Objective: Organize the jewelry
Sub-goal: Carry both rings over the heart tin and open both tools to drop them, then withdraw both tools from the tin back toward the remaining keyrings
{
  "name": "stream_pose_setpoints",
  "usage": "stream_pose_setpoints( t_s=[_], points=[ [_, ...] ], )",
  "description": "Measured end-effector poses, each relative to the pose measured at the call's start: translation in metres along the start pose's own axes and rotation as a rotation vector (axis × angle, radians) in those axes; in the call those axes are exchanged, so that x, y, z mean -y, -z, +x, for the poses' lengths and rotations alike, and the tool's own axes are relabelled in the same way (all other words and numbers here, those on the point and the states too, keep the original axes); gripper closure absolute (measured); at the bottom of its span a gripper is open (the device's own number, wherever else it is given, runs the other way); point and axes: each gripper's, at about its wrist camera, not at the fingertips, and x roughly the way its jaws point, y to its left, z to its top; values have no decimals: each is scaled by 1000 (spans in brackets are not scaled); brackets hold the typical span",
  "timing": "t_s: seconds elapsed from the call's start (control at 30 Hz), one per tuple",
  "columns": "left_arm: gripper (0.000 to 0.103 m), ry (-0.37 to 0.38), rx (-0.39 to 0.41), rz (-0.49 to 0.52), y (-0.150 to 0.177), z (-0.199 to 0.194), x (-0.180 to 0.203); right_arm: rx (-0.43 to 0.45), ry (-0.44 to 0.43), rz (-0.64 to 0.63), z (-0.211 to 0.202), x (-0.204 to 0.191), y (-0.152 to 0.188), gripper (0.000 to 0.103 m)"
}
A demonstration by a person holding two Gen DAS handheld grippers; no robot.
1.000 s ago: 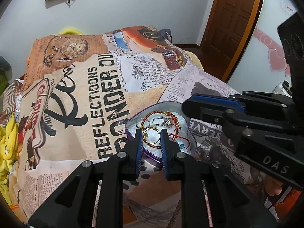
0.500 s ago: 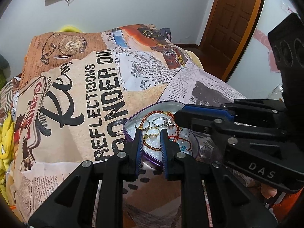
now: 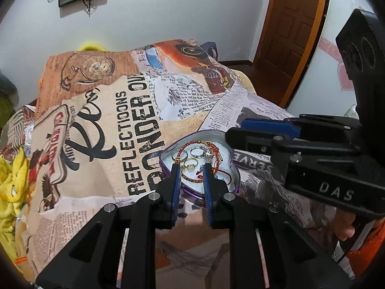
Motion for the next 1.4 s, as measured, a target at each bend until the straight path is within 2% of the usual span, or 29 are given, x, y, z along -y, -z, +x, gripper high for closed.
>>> stream_pose_setpoints(
  t_s=[0.43, 0.67, 0.87, 1.13, 1.23, 1.4],
  points=[
    [85, -26, 45, -8, 8, -48, 3, 36, 67, -31, -40, -10, 12, 81],
    [84, -29, 28, -26, 23, -60, 1, -3, 88, -29, -43, -10, 31, 80],
    [83, -32, -28, -30, 42, -53, 1, -91, 91, -38, -26, -10, 57, 80],
    [83, -14, -113, -35, 62, -31, 1, -192, 53, -24, 0, -15, 80, 80],
    [83, -3, -132, -42, 67, -24, 0, -207, 53, -30, 8, -17, 82, 80],
    [83, 6, -144, -45, 70, -17, 1, -183, 58, -64, 13, -22, 82, 80]
  ],
)
